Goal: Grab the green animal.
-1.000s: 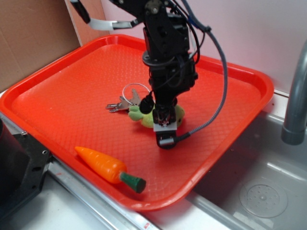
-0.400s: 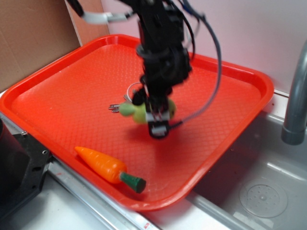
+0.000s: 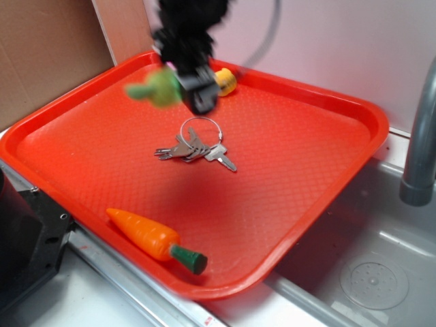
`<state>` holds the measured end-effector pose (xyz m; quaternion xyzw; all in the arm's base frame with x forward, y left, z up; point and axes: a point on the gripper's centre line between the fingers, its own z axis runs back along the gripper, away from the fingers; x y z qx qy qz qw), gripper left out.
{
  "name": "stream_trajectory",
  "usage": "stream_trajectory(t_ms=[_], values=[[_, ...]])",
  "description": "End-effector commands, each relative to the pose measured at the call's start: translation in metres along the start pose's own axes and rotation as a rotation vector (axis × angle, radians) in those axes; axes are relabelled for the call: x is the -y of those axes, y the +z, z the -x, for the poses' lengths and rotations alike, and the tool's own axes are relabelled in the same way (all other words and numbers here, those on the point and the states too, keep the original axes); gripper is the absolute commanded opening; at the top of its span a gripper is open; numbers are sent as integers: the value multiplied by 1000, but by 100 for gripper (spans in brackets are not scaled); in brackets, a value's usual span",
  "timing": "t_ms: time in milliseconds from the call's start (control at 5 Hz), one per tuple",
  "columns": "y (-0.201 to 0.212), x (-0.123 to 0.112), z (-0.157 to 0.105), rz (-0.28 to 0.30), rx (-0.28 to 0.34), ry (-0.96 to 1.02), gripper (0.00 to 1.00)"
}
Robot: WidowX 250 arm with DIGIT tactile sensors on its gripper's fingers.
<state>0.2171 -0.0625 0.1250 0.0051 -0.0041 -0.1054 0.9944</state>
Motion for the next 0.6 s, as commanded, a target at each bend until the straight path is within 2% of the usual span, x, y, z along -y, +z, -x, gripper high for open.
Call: stream_trajectory(t_ms=[0,200,400], values=[[60,-38,45,36,109,283,0],[66,-45,59,23,117,347,0],[59,-44,51,-1,69,337,0]])
